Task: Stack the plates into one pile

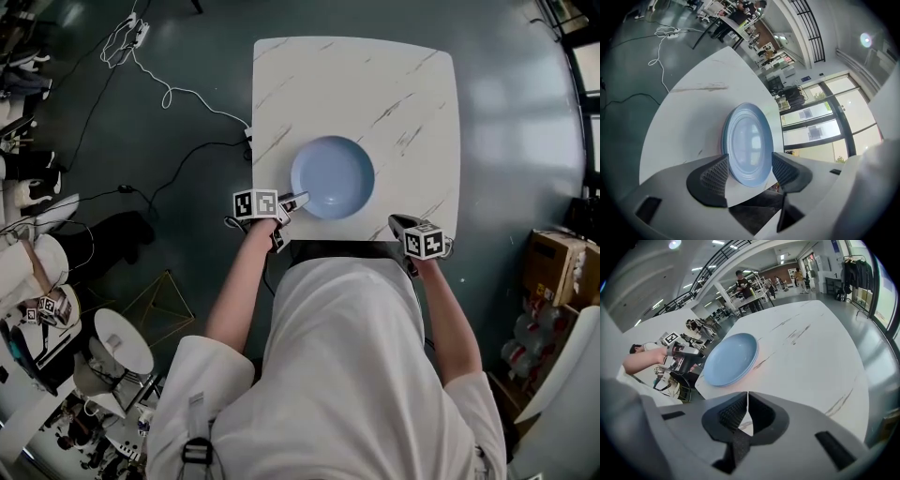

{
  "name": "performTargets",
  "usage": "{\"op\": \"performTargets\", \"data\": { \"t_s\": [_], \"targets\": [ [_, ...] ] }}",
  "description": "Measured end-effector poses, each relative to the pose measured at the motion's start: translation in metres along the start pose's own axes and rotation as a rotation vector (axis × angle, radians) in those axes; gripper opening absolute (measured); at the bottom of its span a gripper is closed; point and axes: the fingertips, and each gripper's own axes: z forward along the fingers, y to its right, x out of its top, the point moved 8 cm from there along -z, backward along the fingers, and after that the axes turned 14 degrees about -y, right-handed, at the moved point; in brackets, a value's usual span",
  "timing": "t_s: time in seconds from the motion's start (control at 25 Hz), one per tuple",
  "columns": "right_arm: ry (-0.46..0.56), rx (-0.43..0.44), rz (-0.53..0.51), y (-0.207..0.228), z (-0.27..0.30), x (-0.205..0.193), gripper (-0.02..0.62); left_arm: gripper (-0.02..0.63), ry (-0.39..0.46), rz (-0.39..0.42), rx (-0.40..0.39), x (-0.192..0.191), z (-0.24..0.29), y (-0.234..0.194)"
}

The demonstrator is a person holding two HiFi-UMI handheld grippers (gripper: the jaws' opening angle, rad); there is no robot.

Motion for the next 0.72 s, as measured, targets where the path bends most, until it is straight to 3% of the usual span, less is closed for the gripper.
{"op": "performTargets", "data": {
  "t_s": [0.36, 0.56, 0.72],
  "targets": [
    [0.034, -0.001, -0.062, 0.020, -0.020, 0.011, 0.028, 0.273, 0.127, -0.010, -0.012, -0.028, -0.018, 0.013],
    [0.057, 0.034, -0.094, 0.019, -0.038, 0.003, 0.028, 0.178, 0.222, -0.004, 0.001, -0.065, -0.018, 0.033],
    [0.091, 0.060, -0.117, 0.016, -0.056, -0.004, 0.028, 0.148, 0.272, -0.027, -0.011, -0.097, -0.014, 0.044]
  ]
}}
